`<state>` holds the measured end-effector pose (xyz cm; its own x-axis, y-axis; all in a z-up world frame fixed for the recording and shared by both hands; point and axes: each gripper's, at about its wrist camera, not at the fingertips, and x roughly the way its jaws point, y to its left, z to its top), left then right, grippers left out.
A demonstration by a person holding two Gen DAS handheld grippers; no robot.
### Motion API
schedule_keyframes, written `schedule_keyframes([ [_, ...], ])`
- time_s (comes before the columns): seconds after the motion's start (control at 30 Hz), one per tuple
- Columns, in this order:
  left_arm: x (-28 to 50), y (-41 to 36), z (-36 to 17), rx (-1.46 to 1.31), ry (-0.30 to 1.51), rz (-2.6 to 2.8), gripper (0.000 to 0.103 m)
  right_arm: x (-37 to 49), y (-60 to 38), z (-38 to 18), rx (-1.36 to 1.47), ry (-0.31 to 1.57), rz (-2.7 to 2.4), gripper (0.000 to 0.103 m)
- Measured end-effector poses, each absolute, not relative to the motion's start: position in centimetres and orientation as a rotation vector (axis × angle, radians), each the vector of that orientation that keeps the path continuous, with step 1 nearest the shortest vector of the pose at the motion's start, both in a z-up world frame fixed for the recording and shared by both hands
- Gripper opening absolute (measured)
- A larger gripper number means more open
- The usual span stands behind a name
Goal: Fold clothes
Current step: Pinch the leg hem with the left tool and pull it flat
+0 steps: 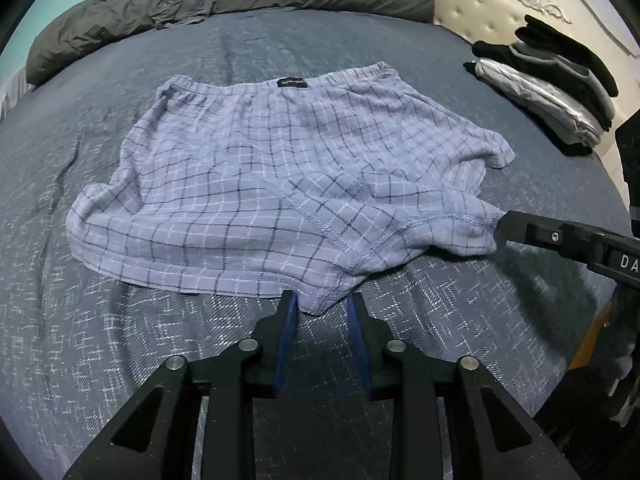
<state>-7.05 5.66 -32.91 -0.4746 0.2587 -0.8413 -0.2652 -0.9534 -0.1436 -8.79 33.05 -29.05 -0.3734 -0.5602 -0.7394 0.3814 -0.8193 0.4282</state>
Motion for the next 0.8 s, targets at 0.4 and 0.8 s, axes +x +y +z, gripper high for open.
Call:
schedule_keyframes([
  [0.4, -5.6, 4.4, -30.0, -1.321, 0.022, 2.468, 0.003, -8.6, 33.6, -28.3, 1.268, -0.267, -2.202, 0.002],
  [0.8, -4.5, 4.3, -31.2, -1.392, -0.017, 2.383, 0.004, -6.9, 34.0, -28.9, 1.326, -0.171, -2.169, 0.002],
])
